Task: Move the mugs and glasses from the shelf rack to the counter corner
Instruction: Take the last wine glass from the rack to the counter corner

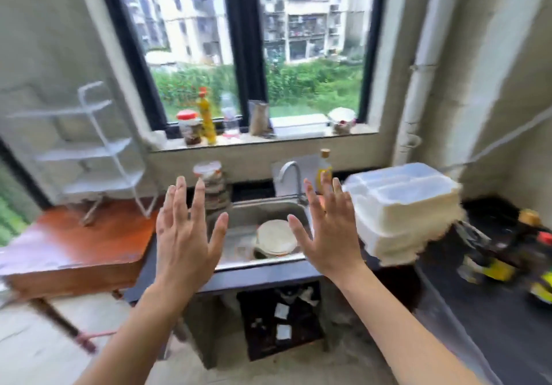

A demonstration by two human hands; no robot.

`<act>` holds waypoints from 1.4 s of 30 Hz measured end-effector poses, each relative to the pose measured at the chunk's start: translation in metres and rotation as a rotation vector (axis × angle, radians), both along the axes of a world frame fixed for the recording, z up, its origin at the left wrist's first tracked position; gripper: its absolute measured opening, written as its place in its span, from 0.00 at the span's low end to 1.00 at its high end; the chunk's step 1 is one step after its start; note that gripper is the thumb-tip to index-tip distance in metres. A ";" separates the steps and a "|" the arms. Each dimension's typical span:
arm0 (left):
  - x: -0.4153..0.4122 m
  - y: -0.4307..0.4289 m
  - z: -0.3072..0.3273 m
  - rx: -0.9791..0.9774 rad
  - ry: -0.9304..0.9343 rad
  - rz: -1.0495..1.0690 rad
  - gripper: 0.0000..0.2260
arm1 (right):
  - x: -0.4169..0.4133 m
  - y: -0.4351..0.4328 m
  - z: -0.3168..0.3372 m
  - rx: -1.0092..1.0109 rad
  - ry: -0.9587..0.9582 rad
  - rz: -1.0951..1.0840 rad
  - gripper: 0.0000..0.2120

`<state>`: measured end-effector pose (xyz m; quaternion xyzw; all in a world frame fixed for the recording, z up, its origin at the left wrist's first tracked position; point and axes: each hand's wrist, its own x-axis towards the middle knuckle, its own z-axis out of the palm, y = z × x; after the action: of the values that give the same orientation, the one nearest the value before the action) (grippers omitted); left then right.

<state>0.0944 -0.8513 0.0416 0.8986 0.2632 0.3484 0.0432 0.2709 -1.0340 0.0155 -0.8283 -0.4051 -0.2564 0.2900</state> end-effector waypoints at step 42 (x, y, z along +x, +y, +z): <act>-0.039 0.848 0.104 -0.071 0.106 0.147 0.26 | -0.058 0.919 0.177 0.122 0.083 0.416 0.39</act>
<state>0.0550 -0.0034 0.1457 0.8919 0.3425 0.2931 0.0353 0.2127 -0.1148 0.1929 -0.7175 -0.5388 -0.1806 0.4028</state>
